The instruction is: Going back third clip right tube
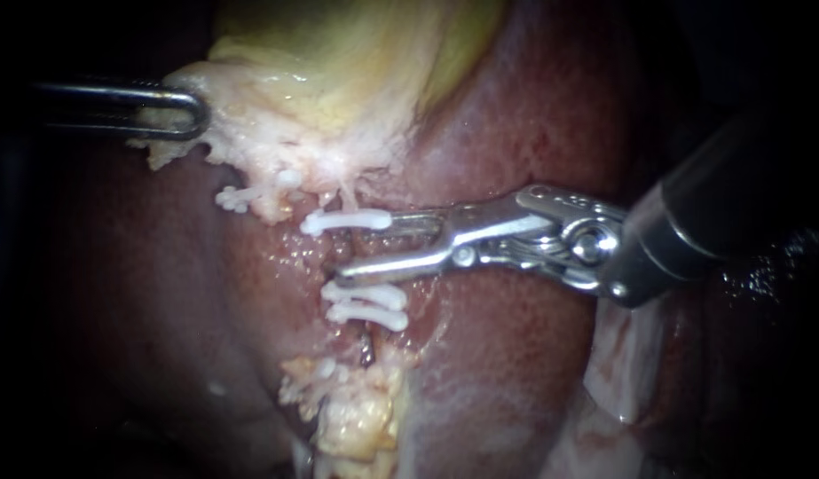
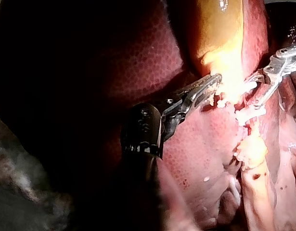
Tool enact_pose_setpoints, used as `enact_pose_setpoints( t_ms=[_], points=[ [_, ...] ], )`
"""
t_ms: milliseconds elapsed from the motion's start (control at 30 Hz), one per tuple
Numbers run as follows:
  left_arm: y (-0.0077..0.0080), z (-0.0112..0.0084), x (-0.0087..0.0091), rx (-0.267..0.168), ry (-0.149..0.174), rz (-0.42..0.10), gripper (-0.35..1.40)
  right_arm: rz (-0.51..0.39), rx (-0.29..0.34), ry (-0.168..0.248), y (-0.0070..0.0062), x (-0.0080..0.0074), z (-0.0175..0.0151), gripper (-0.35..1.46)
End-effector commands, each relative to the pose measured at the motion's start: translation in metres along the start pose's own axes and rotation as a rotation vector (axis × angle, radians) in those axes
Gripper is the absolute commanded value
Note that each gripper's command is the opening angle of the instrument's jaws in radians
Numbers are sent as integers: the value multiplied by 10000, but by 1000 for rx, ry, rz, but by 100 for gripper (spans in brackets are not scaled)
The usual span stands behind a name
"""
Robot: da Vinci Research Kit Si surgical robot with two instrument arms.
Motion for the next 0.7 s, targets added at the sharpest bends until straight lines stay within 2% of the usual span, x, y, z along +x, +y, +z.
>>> enact_pose_setpoints(
  t_ms=[33,233,400,600,700],
  points=[
    [0,0,0,0,0,0,-35,-30,3,-1,-4,-1,-5,50],
    [0,0,0,0,0,0,-35,-223,-4,-14,-24,-8,-40,50],
    [0,0,0,0,0,0,-35,-326,-16,-42,-37,-4,-73,50],
    [0,1,-1,1,0,1,-35,-382,-36,-105,-41,5,-102,50],
    [0,6,-5,5,2,3,-35,-391,-34,-108,-40,8,-109,50]
  ],
)
